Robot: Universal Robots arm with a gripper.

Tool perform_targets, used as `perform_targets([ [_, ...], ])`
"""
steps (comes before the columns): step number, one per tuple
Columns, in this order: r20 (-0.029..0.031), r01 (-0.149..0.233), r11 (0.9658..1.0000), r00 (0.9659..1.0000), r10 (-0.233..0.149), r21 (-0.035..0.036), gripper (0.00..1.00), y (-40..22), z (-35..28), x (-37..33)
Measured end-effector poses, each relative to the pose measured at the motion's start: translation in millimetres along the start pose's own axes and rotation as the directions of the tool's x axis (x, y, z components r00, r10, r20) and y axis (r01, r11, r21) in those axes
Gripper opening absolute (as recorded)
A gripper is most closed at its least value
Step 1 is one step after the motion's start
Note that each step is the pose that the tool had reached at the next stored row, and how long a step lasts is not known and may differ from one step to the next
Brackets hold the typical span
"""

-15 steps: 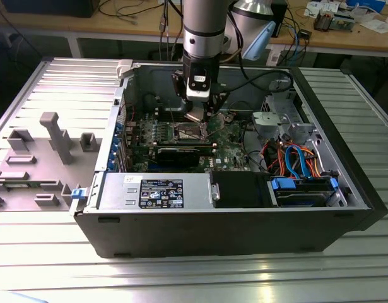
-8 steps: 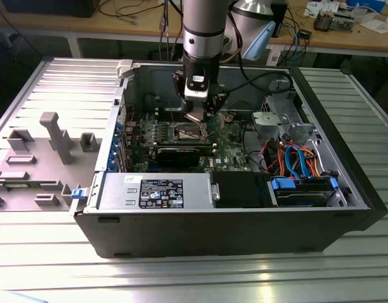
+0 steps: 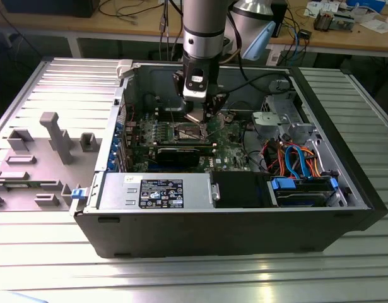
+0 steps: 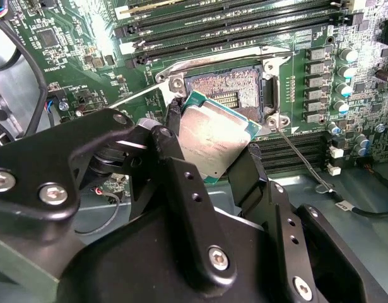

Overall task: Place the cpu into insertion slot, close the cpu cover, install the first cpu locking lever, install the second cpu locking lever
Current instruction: 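Place the cpu into insertion slot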

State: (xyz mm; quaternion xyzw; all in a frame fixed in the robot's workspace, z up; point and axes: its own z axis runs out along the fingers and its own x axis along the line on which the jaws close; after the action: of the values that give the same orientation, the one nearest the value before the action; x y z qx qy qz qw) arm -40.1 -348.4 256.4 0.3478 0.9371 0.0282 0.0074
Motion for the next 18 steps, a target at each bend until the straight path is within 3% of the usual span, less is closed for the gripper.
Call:
perform_targets([
  [18, 0.0078, -0.054, 0.9985, 0.9985, 0.054, 0.0048, 0.55, -0.1, 2.1, 0.0],
])
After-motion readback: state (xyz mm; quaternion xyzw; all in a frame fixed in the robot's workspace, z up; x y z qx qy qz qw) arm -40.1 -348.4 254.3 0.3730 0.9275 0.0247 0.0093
